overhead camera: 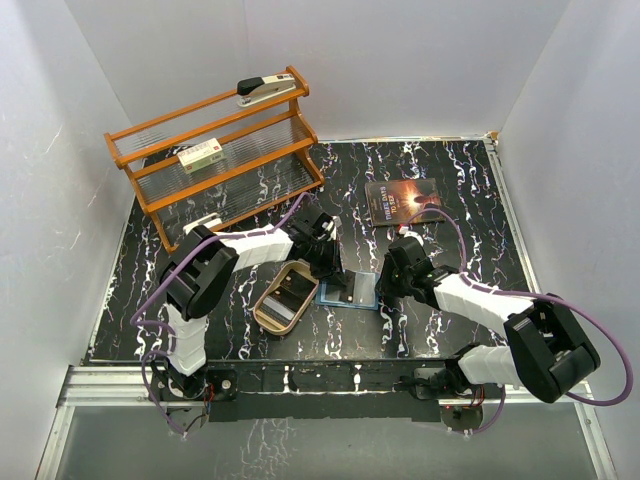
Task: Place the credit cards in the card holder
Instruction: Insert the credit card into the card holder.
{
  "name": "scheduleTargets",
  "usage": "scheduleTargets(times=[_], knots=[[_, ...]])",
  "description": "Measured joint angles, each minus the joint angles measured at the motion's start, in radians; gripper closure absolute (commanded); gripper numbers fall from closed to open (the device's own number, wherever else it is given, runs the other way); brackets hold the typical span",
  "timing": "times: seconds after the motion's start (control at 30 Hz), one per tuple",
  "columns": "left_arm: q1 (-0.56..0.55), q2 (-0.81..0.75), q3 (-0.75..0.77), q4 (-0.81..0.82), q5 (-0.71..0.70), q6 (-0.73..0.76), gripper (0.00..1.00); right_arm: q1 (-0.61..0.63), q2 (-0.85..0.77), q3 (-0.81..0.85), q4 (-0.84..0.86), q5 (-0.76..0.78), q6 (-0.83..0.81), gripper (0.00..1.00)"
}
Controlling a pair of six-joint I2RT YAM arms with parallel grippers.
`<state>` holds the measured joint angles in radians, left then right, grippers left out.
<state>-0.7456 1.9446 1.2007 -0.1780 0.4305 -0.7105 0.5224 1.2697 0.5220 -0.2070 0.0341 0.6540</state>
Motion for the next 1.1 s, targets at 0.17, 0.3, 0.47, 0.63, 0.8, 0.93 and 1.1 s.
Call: scheduleTargets(times=[0.17,0.3,0.47,0.63,0.8,0.93,1.1], knots=[[-0.005,0.000,-0.014,0.044,0.004,-0.048,0.98,0.000,0.001,0.000,0.001,0.000,0.003,0.87],[-0.010,-0.001,-0.045,0.095,0.003,-0.095,0.82,0.000,0.001,0.010,-0.018,0.005,0.002,0.77],[-0.016,-0.011,-0.051,0.106,-0.014,-0.119,0.71,0.001,-0.007,0.051,-0.090,0.038,-0.002,0.72],[-0.022,-0.023,-0.064,0.126,-0.029,-0.129,0.69,0.001,-0.035,0.063,-0.133,0.058,-0.018,0.84],[-0.023,-0.024,-0.084,0.160,-0.021,-0.144,0.67,0.001,-0.031,0.063,-0.137,0.068,-0.028,0.97],[-0.029,-0.025,-0.086,0.171,-0.023,-0.147,0.67,0.001,-0.031,0.063,-0.137,0.073,-0.029,1.00],[-0.046,-0.024,-0.072,0.166,-0.033,-0.147,0.67,0.001,-0.032,0.063,-0.137,0.074,-0.025,1.00]])
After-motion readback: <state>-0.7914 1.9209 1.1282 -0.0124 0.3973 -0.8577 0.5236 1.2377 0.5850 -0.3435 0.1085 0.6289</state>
